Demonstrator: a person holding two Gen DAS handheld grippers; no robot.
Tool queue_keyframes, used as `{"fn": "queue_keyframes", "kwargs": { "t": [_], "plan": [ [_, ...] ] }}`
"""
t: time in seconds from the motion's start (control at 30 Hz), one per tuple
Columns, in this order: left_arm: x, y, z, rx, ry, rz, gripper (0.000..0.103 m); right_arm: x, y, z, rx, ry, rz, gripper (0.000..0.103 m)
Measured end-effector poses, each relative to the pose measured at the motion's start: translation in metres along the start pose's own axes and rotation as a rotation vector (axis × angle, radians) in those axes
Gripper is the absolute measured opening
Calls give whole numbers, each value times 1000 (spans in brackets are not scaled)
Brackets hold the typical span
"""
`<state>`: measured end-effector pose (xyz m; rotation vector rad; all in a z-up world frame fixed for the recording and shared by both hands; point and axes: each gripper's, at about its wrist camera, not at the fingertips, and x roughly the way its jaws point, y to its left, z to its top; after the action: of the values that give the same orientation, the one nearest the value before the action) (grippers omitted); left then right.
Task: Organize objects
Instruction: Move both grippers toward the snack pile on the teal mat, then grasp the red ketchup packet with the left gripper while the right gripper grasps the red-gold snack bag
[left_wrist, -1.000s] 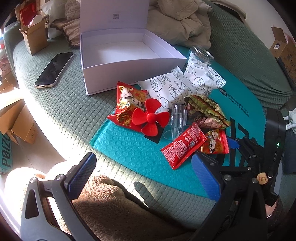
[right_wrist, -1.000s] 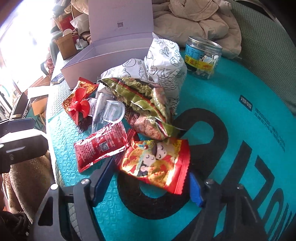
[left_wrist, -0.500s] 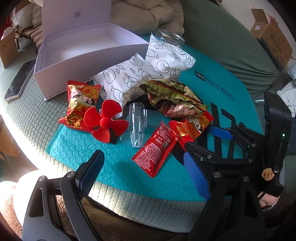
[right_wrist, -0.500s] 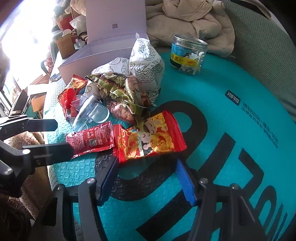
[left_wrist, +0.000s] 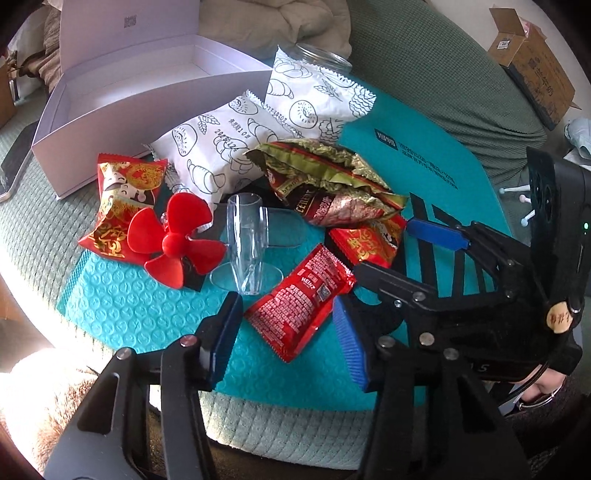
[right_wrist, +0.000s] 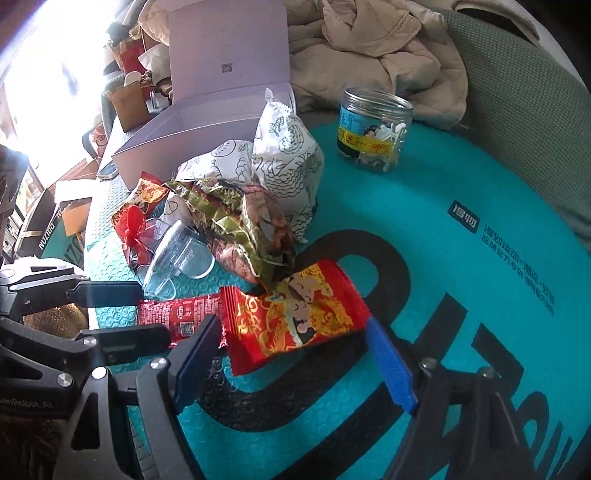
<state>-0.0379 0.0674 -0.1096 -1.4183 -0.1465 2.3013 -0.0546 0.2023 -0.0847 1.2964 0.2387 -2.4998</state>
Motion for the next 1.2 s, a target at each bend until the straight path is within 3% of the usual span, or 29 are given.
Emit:
{"fn": "queue_keyframes", "kwargs": {
  "t": [0.33,0.53,0.73,1.1,1.17,1.2],
  "plan": [
    [1,-4,-1,22,14,-7,45,13,4,9,-19,-3,5,83],
    [2,-9,-1,25,23,-47,45,10,0,2,-11,-2,29,61],
    [5,-17,1,49,30,-45,45,3,2,-5,-44,-1,24,51],
    [16,-36,8,88,76,-127,45,-18,-7,-32,-55,52,44,49],
    [17,-41,10,94,72,-125,45,-23,-8,-32,-52,50,30,52],
    [17,-42,11,89,66,-122,45,-25,-8,-31,-42,44,26,60]
  ]
}}
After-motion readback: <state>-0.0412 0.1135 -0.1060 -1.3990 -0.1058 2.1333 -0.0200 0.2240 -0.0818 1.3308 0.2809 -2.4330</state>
